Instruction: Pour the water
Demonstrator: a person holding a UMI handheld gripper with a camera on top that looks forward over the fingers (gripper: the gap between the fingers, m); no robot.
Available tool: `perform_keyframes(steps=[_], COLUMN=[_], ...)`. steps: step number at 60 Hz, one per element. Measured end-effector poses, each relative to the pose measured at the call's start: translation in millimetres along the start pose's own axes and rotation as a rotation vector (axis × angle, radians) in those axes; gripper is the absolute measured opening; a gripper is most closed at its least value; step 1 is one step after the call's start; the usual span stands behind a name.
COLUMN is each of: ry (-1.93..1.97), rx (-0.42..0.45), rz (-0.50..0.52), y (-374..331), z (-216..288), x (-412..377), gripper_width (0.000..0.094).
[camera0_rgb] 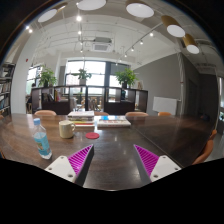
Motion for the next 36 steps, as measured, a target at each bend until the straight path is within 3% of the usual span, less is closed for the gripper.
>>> perform_keyframes(steps=[12,24,36], ry=[-0.020,0.003,-0.015], rx=[0.026,0.056,0.063], rz=[0.047,0.246,0.379], y=[-12.3,-18.4,3.9], z=[-19.7,-33.0,-32.4], x=[-55.3,-159.6,-231.9], gripper_width=[0.0792,0.0800,0.0793])
Point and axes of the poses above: the point between the fingertips, and its own axes, seen from behind it with the camera up: x to the right, z up, y forward, the way the camera looks, the point moved 8 cm from there along -y, backward, against the way the camera looks, and after that the axes turned 1 degree about -x, right-handed, at the moved point
